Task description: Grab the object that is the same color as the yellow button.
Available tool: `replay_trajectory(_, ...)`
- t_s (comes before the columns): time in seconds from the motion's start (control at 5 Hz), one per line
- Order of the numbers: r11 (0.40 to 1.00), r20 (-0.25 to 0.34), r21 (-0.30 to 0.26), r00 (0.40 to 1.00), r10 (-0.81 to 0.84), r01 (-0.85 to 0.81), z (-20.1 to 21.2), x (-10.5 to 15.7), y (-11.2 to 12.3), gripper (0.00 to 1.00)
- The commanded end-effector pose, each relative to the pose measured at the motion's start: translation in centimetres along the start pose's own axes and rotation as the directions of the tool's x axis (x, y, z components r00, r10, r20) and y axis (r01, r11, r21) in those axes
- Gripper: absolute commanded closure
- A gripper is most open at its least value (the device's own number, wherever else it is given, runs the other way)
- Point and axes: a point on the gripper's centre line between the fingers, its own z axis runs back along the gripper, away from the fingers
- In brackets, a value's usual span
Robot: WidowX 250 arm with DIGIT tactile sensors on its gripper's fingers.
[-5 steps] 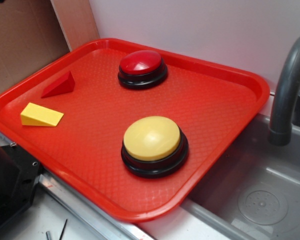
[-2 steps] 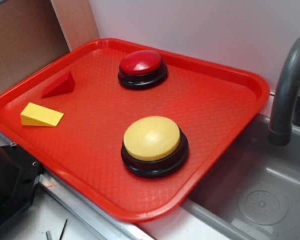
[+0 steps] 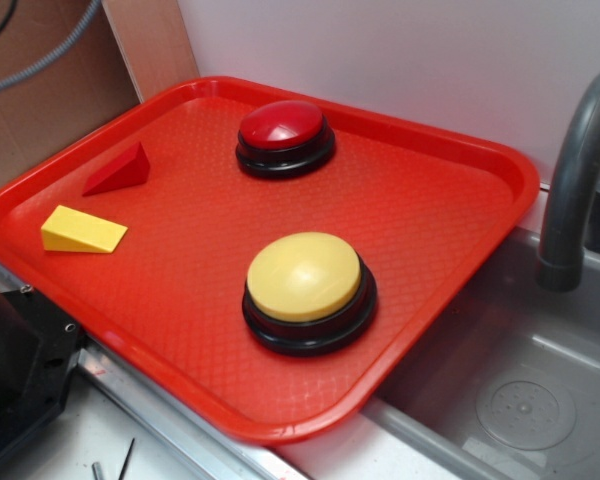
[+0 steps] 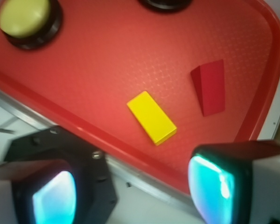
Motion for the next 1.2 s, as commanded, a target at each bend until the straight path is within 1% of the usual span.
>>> replay_trajectory(0.0,0.993,-0.014,0.102,0.998,0.059,-0.057,-4.5,1.8,3.5,0.0)
replay_trajectory(0.6,0.993,-0.014,0.102,0.998,0.059,-0.057,-4.5,1.8,3.5,0.0)
replay_trajectory(0.8,0.991,0.002,0.133,1.0,0.01,-0.01,-6.6,0.6,3.5,0.0)
replay_trajectory(1.0,0.993,0.028,0.116,1.0,-0.013,0.01,-7.9,0.7,3.3,0.0)
